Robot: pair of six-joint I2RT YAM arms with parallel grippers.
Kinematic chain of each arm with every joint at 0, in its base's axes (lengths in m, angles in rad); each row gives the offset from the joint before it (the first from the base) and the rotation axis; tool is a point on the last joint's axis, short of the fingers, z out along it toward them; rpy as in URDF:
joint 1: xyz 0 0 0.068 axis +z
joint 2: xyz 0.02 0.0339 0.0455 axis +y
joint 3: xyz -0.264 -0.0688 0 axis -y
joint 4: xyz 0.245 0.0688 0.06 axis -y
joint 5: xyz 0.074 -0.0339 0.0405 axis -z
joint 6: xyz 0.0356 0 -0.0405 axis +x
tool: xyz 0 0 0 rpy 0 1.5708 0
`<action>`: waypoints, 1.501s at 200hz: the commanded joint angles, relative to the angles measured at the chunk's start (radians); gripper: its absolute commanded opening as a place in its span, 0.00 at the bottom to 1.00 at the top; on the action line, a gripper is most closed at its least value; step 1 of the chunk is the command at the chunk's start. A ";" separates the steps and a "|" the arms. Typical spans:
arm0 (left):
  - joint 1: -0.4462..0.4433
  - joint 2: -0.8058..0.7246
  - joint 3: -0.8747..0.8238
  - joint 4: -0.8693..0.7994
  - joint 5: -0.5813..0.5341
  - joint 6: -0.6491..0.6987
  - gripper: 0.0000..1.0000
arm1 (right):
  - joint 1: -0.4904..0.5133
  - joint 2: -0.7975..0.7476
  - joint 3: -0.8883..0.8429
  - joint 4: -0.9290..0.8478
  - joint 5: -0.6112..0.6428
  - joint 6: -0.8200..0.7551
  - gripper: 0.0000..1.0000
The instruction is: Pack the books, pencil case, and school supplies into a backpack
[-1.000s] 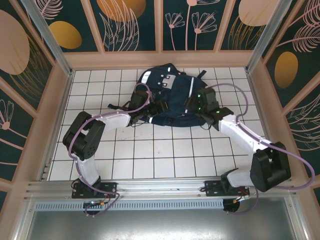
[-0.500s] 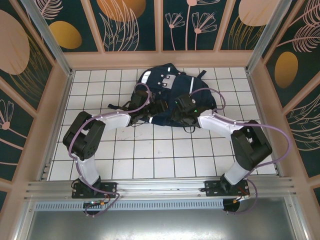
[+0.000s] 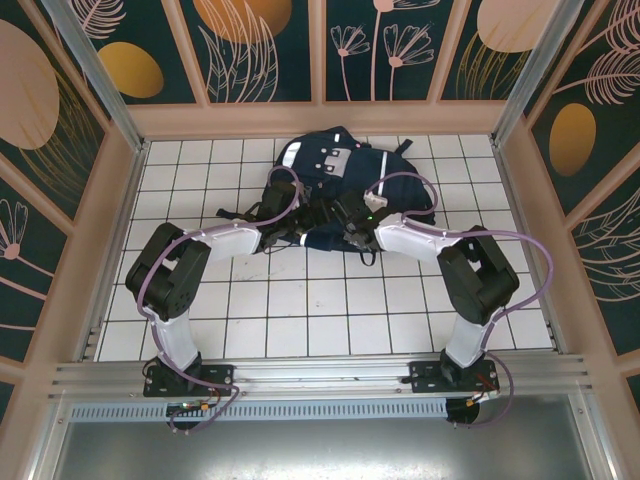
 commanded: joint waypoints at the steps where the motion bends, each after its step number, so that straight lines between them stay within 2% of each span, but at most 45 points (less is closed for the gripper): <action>1: 0.035 0.008 -0.031 -0.040 -0.043 -0.011 0.86 | -0.009 -0.043 -0.014 -0.037 0.120 0.011 0.28; 20: 0.042 0.007 -0.030 -0.040 -0.047 -0.010 0.86 | -0.014 -0.068 -0.037 -0.007 0.103 -0.009 0.21; 54: 0.051 0.004 -0.025 -0.047 -0.058 0.001 0.87 | -0.030 -0.095 -0.064 0.042 0.044 -0.082 0.00; 75: 0.073 0.006 -0.032 -0.057 -0.100 0.014 0.87 | -0.048 -0.114 -0.078 0.037 -0.015 -0.142 0.00; 101: 0.110 0.023 -0.028 -0.085 -0.184 0.053 0.88 | -0.080 -0.148 -0.111 0.031 -0.161 -0.301 0.00; 138: 0.168 0.064 0.014 -0.115 -0.254 0.112 0.89 | -0.136 -0.174 -0.131 -0.064 -0.291 -0.492 0.00; 151: 0.186 0.078 0.032 -0.125 -0.267 0.126 0.89 | -0.138 -0.188 -0.137 -0.083 -0.291 -0.532 0.00; 172: 0.213 0.099 0.061 -0.142 -0.283 0.151 0.89 | -0.205 -0.202 -0.132 -0.090 -0.304 -0.598 0.00; 199: 0.230 0.123 0.096 -0.161 -0.300 0.179 0.89 | -0.238 -0.192 -0.085 -0.132 -0.317 -0.663 0.00; 234: 0.244 0.157 0.154 -0.200 -0.332 0.225 0.89 | -0.242 -0.146 -0.032 -0.143 -0.188 -0.758 0.00; 250: 0.246 0.158 0.173 -0.218 -0.333 0.237 0.89 | -0.236 -0.121 -0.003 -0.161 -0.187 -0.813 0.00; 260: 0.246 0.151 0.182 -0.232 -0.320 0.241 0.90 | -0.231 -0.112 0.013 -0.169 -0.237 -0.841 0.00; 275: 0.245 0.123 0.181 -0.251 -0.270 0.229 0.90 | -0.219 -0.102 0.045 -0.166 -0.376 -0.853 0.00; 287: 0.246 0.086 0.164 -0.257 -0.220 0.208 0.90 | -0.189 -0.092 0.068 -0.144 -0.491 -0.850 0.00; 300: 0.246 0.030 0.129 -0.258 -0.170 0.171 0.90 | -0.149 -0.084 0.090 -0.095 -0.560 -0.846 0.00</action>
